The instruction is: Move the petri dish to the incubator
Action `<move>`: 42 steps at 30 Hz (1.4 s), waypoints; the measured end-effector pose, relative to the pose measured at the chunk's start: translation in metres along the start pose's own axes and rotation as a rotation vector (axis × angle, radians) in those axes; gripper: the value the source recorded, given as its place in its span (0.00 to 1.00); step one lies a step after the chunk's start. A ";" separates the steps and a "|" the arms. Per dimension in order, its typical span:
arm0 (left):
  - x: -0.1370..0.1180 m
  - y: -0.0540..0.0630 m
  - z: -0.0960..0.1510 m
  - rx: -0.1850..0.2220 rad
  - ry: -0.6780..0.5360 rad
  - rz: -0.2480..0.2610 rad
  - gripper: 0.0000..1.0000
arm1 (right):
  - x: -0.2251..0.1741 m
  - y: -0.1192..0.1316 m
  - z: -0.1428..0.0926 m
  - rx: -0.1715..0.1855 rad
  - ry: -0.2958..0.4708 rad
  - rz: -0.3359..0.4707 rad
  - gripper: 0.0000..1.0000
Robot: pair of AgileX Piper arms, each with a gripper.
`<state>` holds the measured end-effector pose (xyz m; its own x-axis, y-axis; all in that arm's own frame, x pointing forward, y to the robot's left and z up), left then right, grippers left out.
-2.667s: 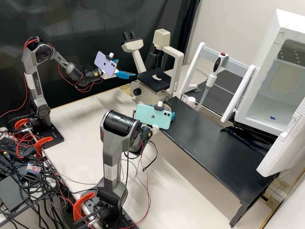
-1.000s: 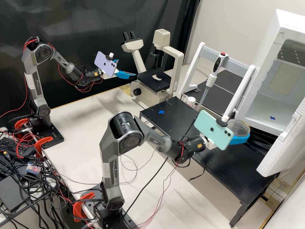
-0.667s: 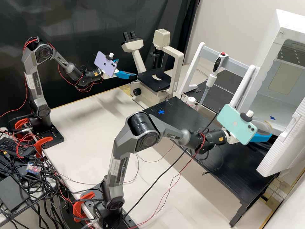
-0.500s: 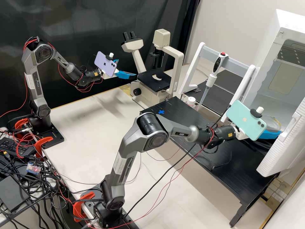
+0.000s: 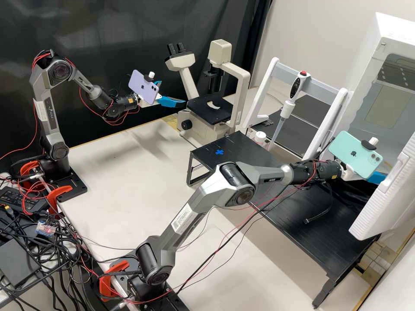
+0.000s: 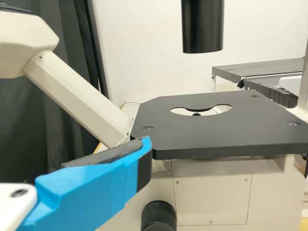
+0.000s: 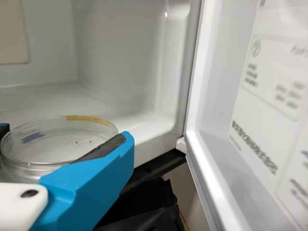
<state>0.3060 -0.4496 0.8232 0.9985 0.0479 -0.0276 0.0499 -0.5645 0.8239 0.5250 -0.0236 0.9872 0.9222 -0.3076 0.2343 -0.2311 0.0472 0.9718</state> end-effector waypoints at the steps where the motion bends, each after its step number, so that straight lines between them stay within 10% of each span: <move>1: 0.000 0.000 0.000 0.000 0.000 0.000 1.00 | 0.002 0.000 0.000 0.000 -0.002 0.005 0.00; 29: 0.000 0.000 0.000 0.000 0.000 0.000 1.00 | 0.023 -0.029 -0.028 -0.008 0.057 -0.084 0.00; 30: 0.000 0.000 0.000 0.000 0.000 0.000 1.00 | 0.023 -0.030 -0.027 -0.004 0.053 -0.088 1.00; 42: 0.000 0.000 0.000 0.000 0.000 0.000 1.00 | 0.027 -0.039 -0.019 -0.054 0.032 -0.111 1.00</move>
<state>0.3060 -0.4496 0.8232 0.9985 0.0479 -0.0276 0.0499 -0.5645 0.8239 0.5651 -0.0156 0.9564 0.9510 -0.2829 0.1248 -0.1107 0.0655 0.9917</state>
